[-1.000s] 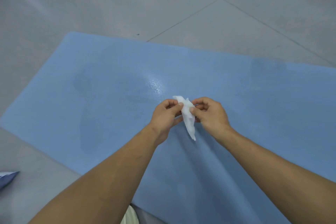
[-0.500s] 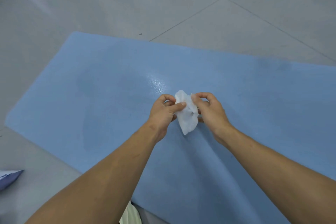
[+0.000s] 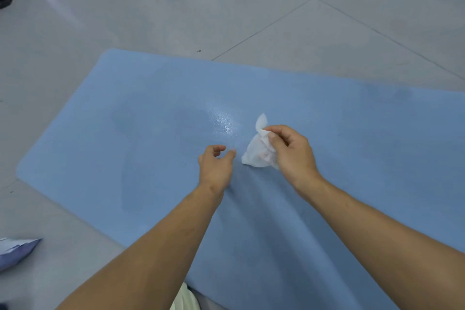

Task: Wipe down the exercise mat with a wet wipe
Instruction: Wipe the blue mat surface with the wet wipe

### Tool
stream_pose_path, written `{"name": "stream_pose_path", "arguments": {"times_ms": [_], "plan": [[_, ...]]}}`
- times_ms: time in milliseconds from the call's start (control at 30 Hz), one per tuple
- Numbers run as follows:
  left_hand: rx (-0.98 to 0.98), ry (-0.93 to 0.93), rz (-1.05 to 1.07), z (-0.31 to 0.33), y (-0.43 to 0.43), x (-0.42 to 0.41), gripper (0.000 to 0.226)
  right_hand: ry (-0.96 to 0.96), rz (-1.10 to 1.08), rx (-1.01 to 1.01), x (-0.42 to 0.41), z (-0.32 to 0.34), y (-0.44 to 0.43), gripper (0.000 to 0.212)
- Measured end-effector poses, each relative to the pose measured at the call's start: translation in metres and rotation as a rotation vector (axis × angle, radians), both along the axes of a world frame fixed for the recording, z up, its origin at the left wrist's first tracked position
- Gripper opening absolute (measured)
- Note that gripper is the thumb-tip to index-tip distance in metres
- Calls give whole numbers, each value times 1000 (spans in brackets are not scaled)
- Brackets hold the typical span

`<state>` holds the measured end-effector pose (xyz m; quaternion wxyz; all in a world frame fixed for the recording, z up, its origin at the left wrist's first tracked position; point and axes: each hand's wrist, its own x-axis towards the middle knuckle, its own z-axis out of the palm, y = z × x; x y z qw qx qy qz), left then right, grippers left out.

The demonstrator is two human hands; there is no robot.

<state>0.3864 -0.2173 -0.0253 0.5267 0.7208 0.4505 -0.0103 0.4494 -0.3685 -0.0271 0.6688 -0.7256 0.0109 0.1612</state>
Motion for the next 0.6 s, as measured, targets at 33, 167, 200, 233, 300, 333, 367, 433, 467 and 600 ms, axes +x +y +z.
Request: {"name": "stream_pose_path", "arguments": {"times_ms": [33,167,200,233,300,333,367,433,467,600], "plan": [[-162,-24,10,2,-2,0,25,-48,55,-12,-2,4,4,22],[-818,-155,-8,9,-9,-2,55,2,343,-36,-18,13,25,33],[-884,-200,26,8,-8,-3,60,38,403,-27,-23,14,30,40],[-925,-229,70,7,-5,-3,61,62,445,-21,-27,15,34,45],[-900,-241,161,7,3,-2,47,96,463,-6,-29,15,38,49],[-844,-228,191,6,9,-2,37,104,458,5,-28,14,39,46],[-783,-217,213,4,16,0,30,104,448,20,-28,13,40,42],[-630,-215,310,1,34,3,24,81,407,24,-27,7,38,32],[-533,-229,364,1,45,5,21,55,386,-19,-26,2,35,30],[178,-214,284,0,103,8,28,-95,409,-373,-16,-20,14,37]]}}
